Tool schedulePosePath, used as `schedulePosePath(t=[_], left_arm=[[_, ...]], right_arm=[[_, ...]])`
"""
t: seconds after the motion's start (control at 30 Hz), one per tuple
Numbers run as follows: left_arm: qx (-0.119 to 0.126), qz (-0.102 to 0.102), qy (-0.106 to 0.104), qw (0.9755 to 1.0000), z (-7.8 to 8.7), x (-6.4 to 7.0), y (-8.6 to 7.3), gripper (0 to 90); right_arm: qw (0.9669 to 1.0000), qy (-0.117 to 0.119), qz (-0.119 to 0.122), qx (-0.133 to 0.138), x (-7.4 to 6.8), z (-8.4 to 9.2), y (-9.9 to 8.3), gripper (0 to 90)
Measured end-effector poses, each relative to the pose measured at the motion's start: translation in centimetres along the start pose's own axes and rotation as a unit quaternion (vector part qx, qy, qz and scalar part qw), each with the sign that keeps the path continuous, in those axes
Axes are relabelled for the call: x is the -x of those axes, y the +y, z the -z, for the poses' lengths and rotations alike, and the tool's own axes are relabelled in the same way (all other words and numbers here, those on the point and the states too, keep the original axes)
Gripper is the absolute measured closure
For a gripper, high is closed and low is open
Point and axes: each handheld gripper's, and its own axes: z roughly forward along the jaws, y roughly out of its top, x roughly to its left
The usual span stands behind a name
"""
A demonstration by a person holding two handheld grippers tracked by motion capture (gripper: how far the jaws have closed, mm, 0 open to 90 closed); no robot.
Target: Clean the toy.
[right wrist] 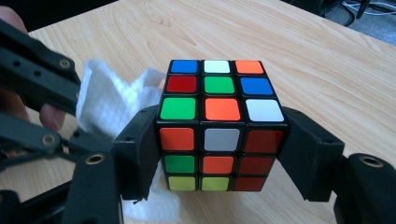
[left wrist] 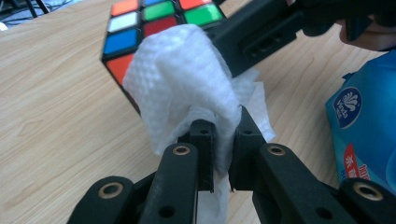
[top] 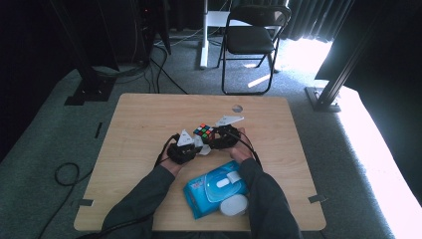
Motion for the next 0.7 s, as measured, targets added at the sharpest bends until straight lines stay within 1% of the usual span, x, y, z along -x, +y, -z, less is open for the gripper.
schedulePosePath(t=[0.17,0.23,0.37,0.43,0.53,0.63,0.7], left_arm=[[0.008,0.006,0.006,0.9999,0.4,-0.3,0.1,82.6],[0.015,0.011,0.01,0.9998,0.7,-0.6,0.3,82.6],[0.023,0.019,0.014,0.9995,1.1,-1.1,0.4,82.4],[0.028,0.035,0.019,0.9988,1.2,-1.7,0.1,82.0],[0.024,0.042,0.022,0.9986,1.1,-2.0,-0.3,81.9],[0.016,0.041,0.023,0.9988,0.8,-2.0,-0.5,81.9],[0.011,0.043,0.023,0.9988,0.6,-2.1,-0.7,81.8]], right_arm=[[1.0,0.0,0.001,-0.004,0.0,-0.1,-0.1,34.4],[1.0,0.001,0.002,-0.006,0.0,-0.1,-0.2,34.4],[0.9998,0.004,0.008,-0.016,0.0,-0.2,-0.4,34.4],[0.9998,0.008,0.006,-0.015,0.0,-0.2,-0.5,34.4],[0.9998,0.008,0.009,-0.018,-0.1,-0.2,-0.5,34.4],[0.9998,0.009,0.007,-0.016,0.0,-0.2,-0.5,34.4],[0.9999,0.011,0.002,-0.01,0.0,-0.1,-0.4,34.4]])
